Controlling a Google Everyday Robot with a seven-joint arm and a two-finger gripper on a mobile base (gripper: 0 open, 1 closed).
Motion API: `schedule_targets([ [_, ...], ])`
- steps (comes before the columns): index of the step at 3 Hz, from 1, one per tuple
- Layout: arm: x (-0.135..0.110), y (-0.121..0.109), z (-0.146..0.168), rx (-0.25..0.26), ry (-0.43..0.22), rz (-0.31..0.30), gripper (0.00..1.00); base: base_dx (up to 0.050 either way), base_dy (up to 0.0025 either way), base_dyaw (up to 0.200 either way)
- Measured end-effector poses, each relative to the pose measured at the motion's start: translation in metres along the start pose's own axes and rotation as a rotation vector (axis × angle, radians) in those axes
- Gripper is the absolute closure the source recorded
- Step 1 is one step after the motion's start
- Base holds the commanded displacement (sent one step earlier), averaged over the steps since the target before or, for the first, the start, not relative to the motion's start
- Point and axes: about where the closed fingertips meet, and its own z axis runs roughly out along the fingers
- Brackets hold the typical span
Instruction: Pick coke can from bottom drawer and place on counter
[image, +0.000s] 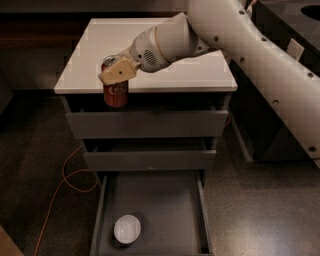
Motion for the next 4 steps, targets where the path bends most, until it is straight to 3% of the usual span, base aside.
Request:
schedule_targets([
  [2,0.004,-0.040,-0.030,0.022,0.012,0.117,1.00,0.000,0.00000,0.000],
  [4,0.029,-0.092,-0.044,0.050,0.023,0.209,1.00,0.000,0.00000,0.000],
])
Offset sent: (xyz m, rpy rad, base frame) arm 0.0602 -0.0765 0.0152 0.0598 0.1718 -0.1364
